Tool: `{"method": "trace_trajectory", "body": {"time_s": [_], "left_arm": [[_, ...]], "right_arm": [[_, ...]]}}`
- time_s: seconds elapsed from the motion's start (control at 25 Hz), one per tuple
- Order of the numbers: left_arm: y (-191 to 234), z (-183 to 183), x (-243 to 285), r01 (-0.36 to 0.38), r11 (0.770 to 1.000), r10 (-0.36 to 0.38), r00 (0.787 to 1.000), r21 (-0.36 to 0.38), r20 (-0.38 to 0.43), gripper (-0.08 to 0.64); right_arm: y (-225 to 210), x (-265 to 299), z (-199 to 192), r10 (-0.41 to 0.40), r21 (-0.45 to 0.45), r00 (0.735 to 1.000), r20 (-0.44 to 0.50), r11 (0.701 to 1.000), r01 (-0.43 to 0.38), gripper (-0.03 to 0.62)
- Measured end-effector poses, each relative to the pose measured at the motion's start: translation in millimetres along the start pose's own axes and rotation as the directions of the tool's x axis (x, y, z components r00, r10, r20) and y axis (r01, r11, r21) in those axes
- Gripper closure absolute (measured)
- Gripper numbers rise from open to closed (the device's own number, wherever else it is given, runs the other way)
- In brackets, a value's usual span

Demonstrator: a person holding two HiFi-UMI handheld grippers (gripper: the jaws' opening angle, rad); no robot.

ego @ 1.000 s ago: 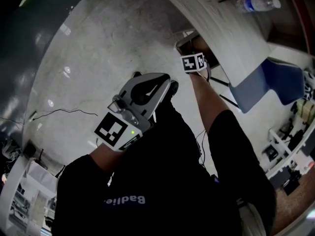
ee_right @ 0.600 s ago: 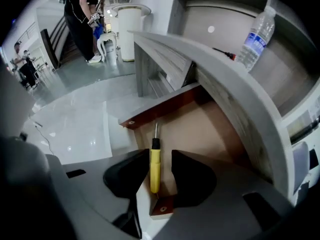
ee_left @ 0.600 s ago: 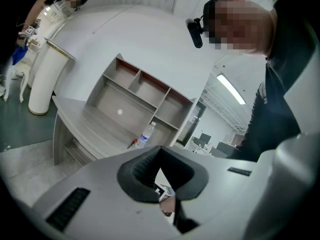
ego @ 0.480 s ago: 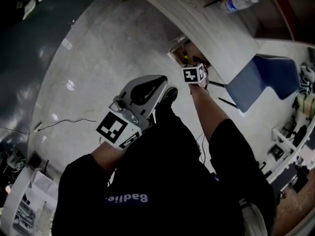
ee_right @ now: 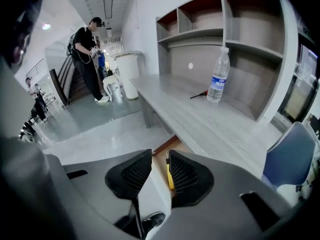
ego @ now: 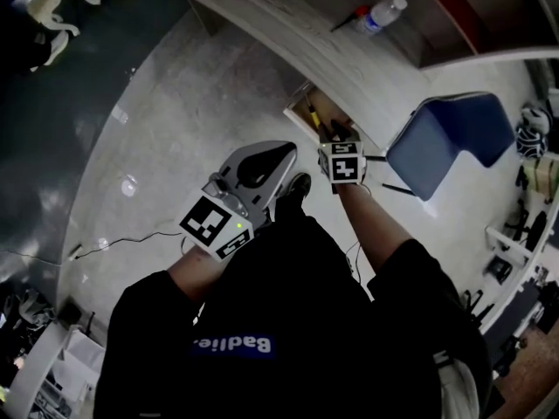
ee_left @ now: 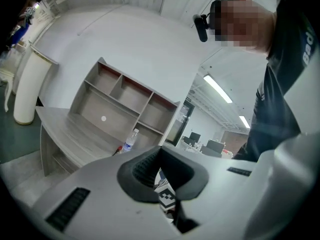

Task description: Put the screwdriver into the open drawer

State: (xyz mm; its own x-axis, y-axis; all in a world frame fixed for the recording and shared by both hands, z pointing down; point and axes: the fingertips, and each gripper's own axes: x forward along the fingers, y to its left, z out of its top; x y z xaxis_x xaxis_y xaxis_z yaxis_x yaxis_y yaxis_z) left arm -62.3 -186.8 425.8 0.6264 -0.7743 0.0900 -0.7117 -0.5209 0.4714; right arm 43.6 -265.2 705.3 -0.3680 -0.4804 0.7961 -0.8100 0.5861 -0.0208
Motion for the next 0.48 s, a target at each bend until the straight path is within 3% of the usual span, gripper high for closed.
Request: {"method": "trace_trajectory", "body": {"time_s": [0.28,0.48], "left_arm": [[-31,9,7,0.066,0.998,-0.066,0.998,0.016,-0.006,0.558],[-55,17,10,0.104,0.994,-0.103,0.995,0.024,-0.010,0.558]], "right_arm": [[7,-76,35,0.038,0.060,0.991,0.126,0.997,-0.045,0.471],[13,-131,61,0.069,0.088,0.968,0.240,0.992,-0.093,0.481]]}}
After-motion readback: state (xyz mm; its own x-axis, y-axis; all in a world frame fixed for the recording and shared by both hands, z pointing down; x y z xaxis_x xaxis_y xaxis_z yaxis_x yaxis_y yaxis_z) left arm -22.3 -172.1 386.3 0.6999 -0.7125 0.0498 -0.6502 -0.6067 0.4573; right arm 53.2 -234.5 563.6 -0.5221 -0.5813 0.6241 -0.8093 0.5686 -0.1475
